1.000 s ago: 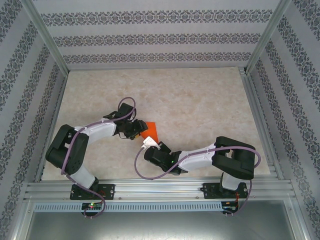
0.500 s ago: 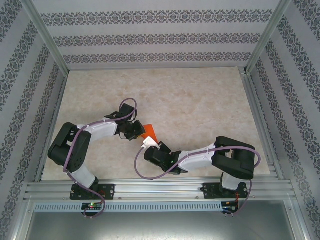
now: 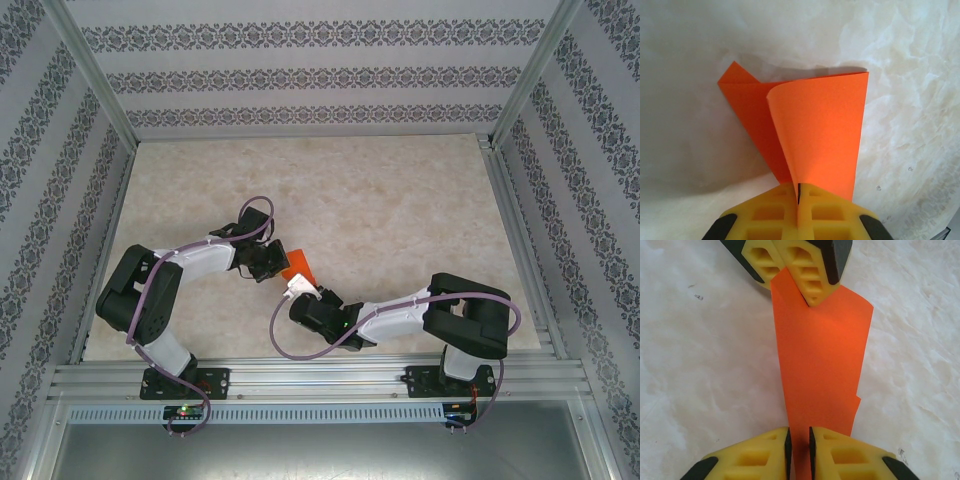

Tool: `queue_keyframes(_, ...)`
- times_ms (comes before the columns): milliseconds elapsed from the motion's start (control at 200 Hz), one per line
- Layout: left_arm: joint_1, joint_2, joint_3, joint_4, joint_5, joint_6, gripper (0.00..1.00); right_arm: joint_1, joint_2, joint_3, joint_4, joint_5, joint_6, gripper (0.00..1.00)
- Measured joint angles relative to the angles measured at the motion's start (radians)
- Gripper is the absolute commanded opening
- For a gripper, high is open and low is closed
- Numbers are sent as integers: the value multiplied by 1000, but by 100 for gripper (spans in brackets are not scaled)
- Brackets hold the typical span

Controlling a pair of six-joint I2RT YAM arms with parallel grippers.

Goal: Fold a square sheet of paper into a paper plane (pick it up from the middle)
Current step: Fold the wing for the fifth time at the center of the table.

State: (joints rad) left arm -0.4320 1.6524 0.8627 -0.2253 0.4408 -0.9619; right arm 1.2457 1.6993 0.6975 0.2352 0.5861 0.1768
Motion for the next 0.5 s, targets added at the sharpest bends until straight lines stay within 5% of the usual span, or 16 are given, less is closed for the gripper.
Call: queue_keyframes(500,0,0,0,0,3,0,2,0,41,29,-26,16,-35,17)
